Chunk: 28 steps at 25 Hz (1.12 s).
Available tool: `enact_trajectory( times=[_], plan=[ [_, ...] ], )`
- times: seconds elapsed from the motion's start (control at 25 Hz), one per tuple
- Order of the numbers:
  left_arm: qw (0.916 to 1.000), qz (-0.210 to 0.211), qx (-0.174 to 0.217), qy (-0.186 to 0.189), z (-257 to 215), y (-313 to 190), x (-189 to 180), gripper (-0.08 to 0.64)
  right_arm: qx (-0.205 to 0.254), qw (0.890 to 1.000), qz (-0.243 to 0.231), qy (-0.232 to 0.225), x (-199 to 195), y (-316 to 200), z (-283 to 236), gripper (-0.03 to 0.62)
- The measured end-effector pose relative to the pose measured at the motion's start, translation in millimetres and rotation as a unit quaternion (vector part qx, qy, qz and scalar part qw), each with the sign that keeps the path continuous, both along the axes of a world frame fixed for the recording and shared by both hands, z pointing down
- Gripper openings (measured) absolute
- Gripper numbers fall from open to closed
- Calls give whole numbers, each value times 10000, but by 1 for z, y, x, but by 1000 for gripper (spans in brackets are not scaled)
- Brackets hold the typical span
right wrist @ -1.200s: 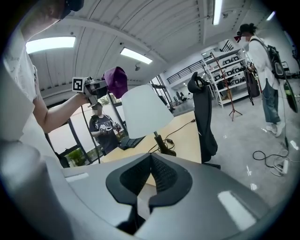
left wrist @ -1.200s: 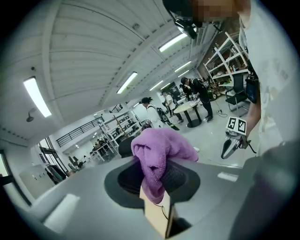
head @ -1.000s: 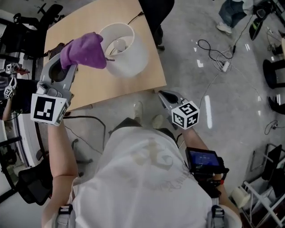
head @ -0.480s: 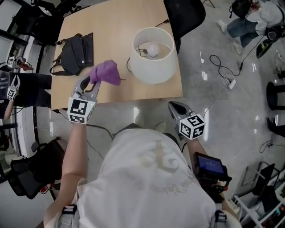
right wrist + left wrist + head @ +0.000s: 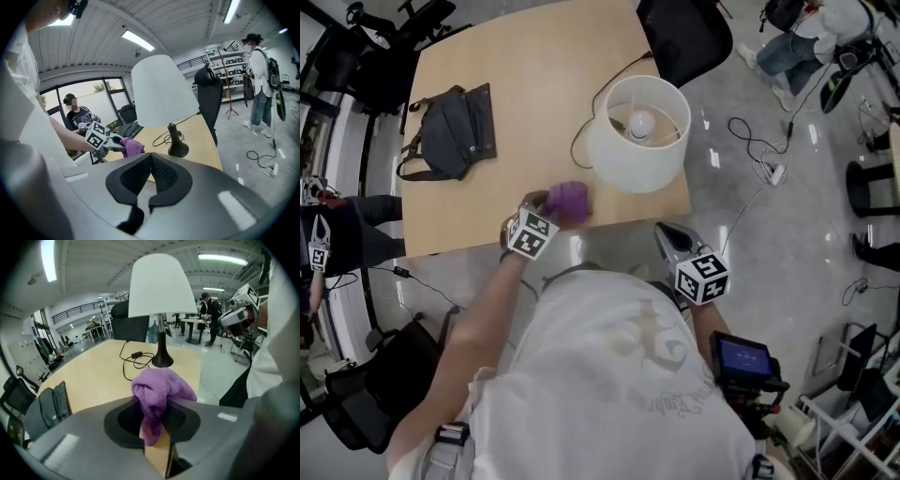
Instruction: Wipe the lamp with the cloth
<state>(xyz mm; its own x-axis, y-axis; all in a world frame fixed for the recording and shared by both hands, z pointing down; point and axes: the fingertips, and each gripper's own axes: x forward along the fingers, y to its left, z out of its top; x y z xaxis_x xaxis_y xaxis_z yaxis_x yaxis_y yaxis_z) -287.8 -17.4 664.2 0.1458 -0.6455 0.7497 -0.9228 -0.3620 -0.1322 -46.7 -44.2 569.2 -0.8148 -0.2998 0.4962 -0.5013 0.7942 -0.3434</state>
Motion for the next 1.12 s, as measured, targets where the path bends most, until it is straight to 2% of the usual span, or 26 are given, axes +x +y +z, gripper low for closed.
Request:
enact_trajectory(
  times=[0.2,0.36,0.48,0.56,0.76,0.88,1.04,1.12],
  plan=[
    [9994,122,-320,76,29,-18,7,80,12,9987,460,217,17,12,2,14],
    [9953,201,-950,66,58,-23,11,92,-81,9963,804,287,26,21,7,14],
    [9904,226,-1349,197,72,-21,14,130,-114,9952,912,348,25,30,10,14],
    [9887,282,-1447,265,71,-19,15,207,-94,9949,937,350,23,33,7,14],
    [9918,331,-1210,222,62,-14,10,268,-58,9943,981,422,28,37,8,14],
    [9923,329,-1121,415,56,-9,2,276,33,9955,880,363,18,29,11,14],
    [9965,99,-721,405,29,3,-12,271,131,9973,669,273,4,26,7,14],
    [9984,-117,-335,430,7,11,-13,226,197,9981,551,211,4,29,0,14]
  ],
)
